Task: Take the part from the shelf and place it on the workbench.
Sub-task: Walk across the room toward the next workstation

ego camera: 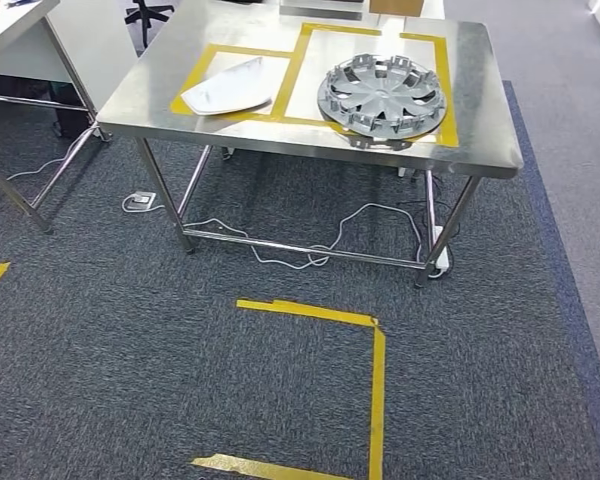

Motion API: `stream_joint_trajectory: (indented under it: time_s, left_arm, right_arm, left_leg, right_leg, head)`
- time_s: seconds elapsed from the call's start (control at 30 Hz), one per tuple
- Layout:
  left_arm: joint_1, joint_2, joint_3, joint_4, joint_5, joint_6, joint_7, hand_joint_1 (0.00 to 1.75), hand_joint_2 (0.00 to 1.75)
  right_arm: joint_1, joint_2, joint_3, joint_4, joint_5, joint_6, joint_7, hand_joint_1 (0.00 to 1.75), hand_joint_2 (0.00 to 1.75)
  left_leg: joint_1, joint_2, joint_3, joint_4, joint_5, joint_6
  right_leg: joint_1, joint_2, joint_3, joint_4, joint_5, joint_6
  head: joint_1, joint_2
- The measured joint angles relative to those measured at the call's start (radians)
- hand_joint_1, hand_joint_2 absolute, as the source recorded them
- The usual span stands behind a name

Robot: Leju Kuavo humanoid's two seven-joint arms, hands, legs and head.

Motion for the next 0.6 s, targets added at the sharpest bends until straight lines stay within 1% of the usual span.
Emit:
stream_joint_trajectory:
  time_s: [0.03, 0.07, 0.1, 0.13, 0.17, 0.2, 0.23, 0.27, 0.3, 0.33, 0.37, 0.4, 0.43, 0.47, 0.5, 0.53, 0.57, 0.6]
  left_arm:
    - [-0.003, -0.001, -0.004, 0.004, 0.003, 0.002, -0.001, 0.0, 0.0]
    - [-0.005, -0.001, -0.008, 0.007, 0.008, 0.004, -0.004, 0.0, 0.0]
    - [-0.008, -0.001, -0.012, 0.009, 0.013, 0.008, -0.007, 0.0, 0.0]
    - [-0.011, -0.002, -0.016, 0.012, 0.02, 0.011, -0.012, 0.0, 0.0]
    - [-0.014, -0.002, -0.02, 0.016, 0.028, 0.015, -0.019, 0.0, 0.0]
    - [-0.017, -0.002, -0.026, 0.02, 0.037, 0.02, -0.029, 0.0, 0.0]
    - [-0.019, -0.002, -0.032, 0.026, 0.046, 0.025, -0.042, 0.0, 0.0]
    - [-0.02, -0.003, -0.037, 0.032, 0.056, 0.03, -0.058, 0.0, 0.0]
    - [-0.021, -0.005, -0.042, 0.04, 0.065, 0.034, -0.074, 0.0, 0.0]
    - [-0.021, -0.007, -0.047, 0.05, 0.074, 0.037, -0.088, 0.0, 0.0]
    - [-0.022, -0.01, -0.052, 0.06, 0.082, 0.04, -0.1, 0.0, 0.0]
    - [-0.023, -0.013, -0.057, 0.071, 0.091, 0.043, -0.111, 0.0, 0.0]
    - [-0.025, -0.016, -0.061, 0.082, 0.1, 0.045, -0.12, 0.0, 0.0]
    - [-0.028, -0.019, -0.065, 0.092, 0.109, 0.048, -0.127, 0.0, 0.0]
    - [-0.032, -0.022, -0.071, 0.1, 0.119, 0.052, -0.132, 0.0, 0.0]
    - [-0.035, -0.024, -0.076, 0.107, 0.128, 0.055, -0.135, 0.0, 0.0]
    - [-0.038, -0.026, -0.081, 0.112, 0.135, 0.059, -0.137, 0.0, 0.0]
    - [-0.04, -0.027, -0.086, 0.116, 0.141, 0.062, -0.138, 0.0, 0.0]
  right_arm:
    - [0.0, 0.0, -0.001, 0.001, -0.002, 0.0, 0.0, 0.0, 0.0]
    - [-0.001, 0.0, -0.001, 0.002, -0.004, -0.001, 0.0, 0.0, 0.0]
    - [-0.002, 0.0, -0.002, 0.003, -0.006, -0.001, 0.0, 0.0, 0.0]
    - [-0.004, 0.0, -0.002, 0.003, -0.009, -0.001, -0.001, 0.0, 0.0]
    - [-0.005, 0.0, -0.003, 0.004, -0.011, -0.001, -0.001, 0.0, 0.0]
    - [-0.005, 0.0, -0.005, 0.005, -0.014, -0.001, -0.001, 0.0, 0.0]
    - [-0.005, 0.0, -0.008, 0.008, -0.017, -0.002, -0.002, 0.0, 0.0]
    - [-0.005, 0.0, -0.012, 0.01, -0.02, -0.003, -0.001, 0.0, 0.0]
    - [-0.005, 0.001, -0.015, 0.012, -0.024, -0.005, -0.001, 0.0, 0.0]
    - [-0.005, 0.001, -0.017, 0.014, -0.027, -0.006, -0.001, 0.0, 0.0]
    - [-0.006, 0.002, -0.018, 0.015, -0.031, -0.008, -0.001, 0.0, 0.0]
    - [-0.005, 0.002, -0.02, 0.017, -0.035, -0.009, 0.0, 0.0, 0.0]
    - [-0.005, 0.002, -0.021, 0.019, -0.04, -0.01, 0.002, 0.0, 0.0]
    - [-0.006, 0.002, -0.022, 0.02, -0.046, -0.011, 0.005, 0.0, 0.0]
    - [-0.006, 0.002, -0.022, 0.021, -0.052, -0.012, 0.008, 0.0, 0.0]
    - [-0.006, 0.002, -0.023, 0.022, -0.057, -0.013, 0.01, 0.0, 0.0]
    - [-0.006, 0.002, -0.023, 0.023, -0.061, -0.014, 0.013, 0.0, 0.0]
    - [-0.005, 0.002, -0.023, 0.024, -0.064, -0.014, 0.015, 0.0, 0.0]
  left_leg:
    - [0.0, 0.0, -0.013, 0.003, 0.008, -0.002]
    - [0.0, 0.0, -0.024, 0.008, 0.015, -0.006]
    - [-0.001, 0.0, -0.033, 0.012, 0.022, -0.01]
    - [-0.003, -0.001, -0.039, 0.016, 0.03, -0.015]
    - [-0.003, -0.001, -0.043, 0.018, 0.039, -0.019]
    - [-0.004, -0.001, -0.046, 0.018, 0.047, -0.024]
    - [-0.003, -0.001, -0.049, 0.018, 0.053, -0.029]
    - [-0.001, -0.003, -0.053, 0.023, 0.045, -0.035]
    - [0.0, -0.005, -0.059, 0.041, 0.018, -0.04]
    - [0.002, -0.007, -0.069, 0.079, -0.027, -0.045]
    - [0.003, -0.008, -0.081, 0.136, -0.082, -0.05]
    - [0.005, -0.008, -0.092, 0.203, -0.132, -0.053]
    - [0.006, -0.008, -0.097, 0.263, -0.162, -0.055]
    - [0.006, -0.008, -0.091, 0.298, -0.166, -0.056]
    - [0.006, -0.008, -0.071, 0.3, -0.149, -0.056]
    - [0.006, -0.008, -0.035, 0.265, -0.118, -0.054]
    - [0.006, -0.009, 0.014, 0.199, -0.094, -0.051]
    - [0.005, -0.011, 0.063, 0.125, -0.085, -0.047]
  right_leg:
    - [0.0, 0.0, 0.043, -0.054, 0.034, -0.001]
    - [0.0, 0.0, 0.097, -0.13, 0.059, -0.003]
    - [0.001, 0.0, 0.151, -0.21, 0.068, -0.006]
    - [0.002, 0.001, 0.189, -0.272, 0.067, -0.009]
    - [0.003, 0.002, 0.207, -0.308, 0.06, -0.013]
    - [0.005, 0.002, 0.21, -0.322, 0.058, -0.017]
    - [0.004, 0.001, 0.201, -0.322, 0.063, -0.024]
    - [0.003, 0.0, 0.192, -0.321, 0.07, -0.033]
    - [0.001, -0.002, 0.183, -0.32, 0.079, -0.043]
    - [0.0, -0.004, 0.173, -0.321, 0.089, -0.052]
    - [0.001, -0.006, 0.16, -0.319, 0.099, -0.058]
    - [0.002, -0.006, 0.147, -0.317, 0.109, -0.06]
    - [0.003, -0.007, 0.133, -0.313, 0.119, -0.06]
    - [0.004, -0.008, 0.118, -0.307, 0.129, -0.06]
    - [0.005, -0.01, 0.102, -0.299, 0.137, -0.059]
    - [0.005, -0.01, 0.086, -0.289, 0.144, -0.057]
    - [0.005, -0.009, 0.07, -0.279, 0.151, -0.055]
    - [0.006, -0.009, 0.055, -0.27, 0.157, -0.051]
  head:
    - [0.0, 0.0]
    - [0.0, 0.0]
    - [0.0, 0.0]
    - [0.0, 0.0]
    - [-0.001, 0.0]
    - [-0.001, 0.0]
    - [-0.001, 0.0]
    - [-0.001, 0.0]
    - [-0.002, 0.0]
    - [-0.004, 0.0]
    - [-0.006, 0.0]
    - [-0.008, 0.0]
    - [-0.009, 0.0]
    - [-0.009, 0.0]
    - [-0.009, 0.0]
    - [-0.009, 0.0]
    - [-0.009, 0.0]
    - [-0.009, 0.0]
